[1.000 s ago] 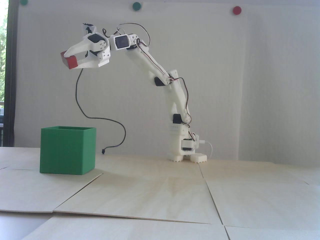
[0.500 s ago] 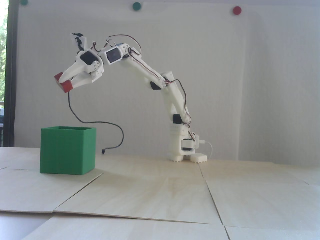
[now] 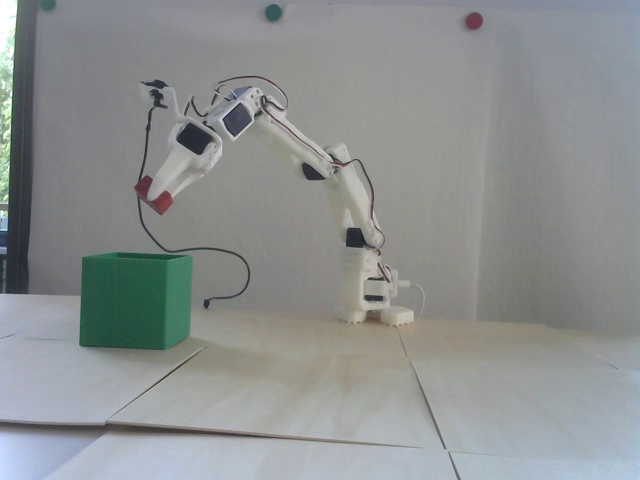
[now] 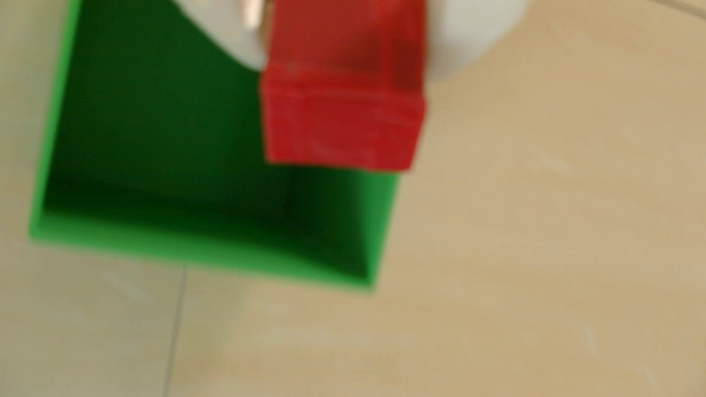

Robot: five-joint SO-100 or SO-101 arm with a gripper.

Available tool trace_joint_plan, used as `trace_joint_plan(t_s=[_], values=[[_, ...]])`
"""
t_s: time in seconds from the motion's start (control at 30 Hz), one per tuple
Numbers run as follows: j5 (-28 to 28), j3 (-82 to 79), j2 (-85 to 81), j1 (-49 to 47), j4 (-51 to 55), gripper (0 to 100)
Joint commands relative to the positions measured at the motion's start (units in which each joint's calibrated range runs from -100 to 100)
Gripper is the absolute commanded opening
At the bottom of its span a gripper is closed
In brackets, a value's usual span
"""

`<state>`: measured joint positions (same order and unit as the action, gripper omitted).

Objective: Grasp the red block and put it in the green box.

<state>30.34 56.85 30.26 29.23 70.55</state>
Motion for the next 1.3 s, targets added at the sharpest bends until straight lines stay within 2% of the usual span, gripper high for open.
trace_joint_plan(t_s=[0.0, 0.3, 0.43, 0.77, 0.8, 0.87, 0.9, 0.97, 1.17, 1.27], values=[[1.63, 4.91, -1.8, -1.85, 5.67, 2], [1.26, 5.26, -1.8, -0.4, -1.24, 2], [-0.77, 5.26, -1.8, 0.8, -6.22, 2], [-0.77, 5.17, -1.8, 0.97, -6.72, 3], [-0.77, 5.17, -1.8, 0.97, -6.72, 6], [-0.77, 5.09, -1.8, 0.97, -6.38, 23], [-0.66, 5.0, -1.8, 0.97, -6.3, 28], [-0.56, 4.91, -1.8, 1.05, -6.3, 31], [-0.66, 4.82, -1.8, 1.13, -6.38, 18], [-0.77, 4.91, -1.8, 1.13, -6.13, 0]])
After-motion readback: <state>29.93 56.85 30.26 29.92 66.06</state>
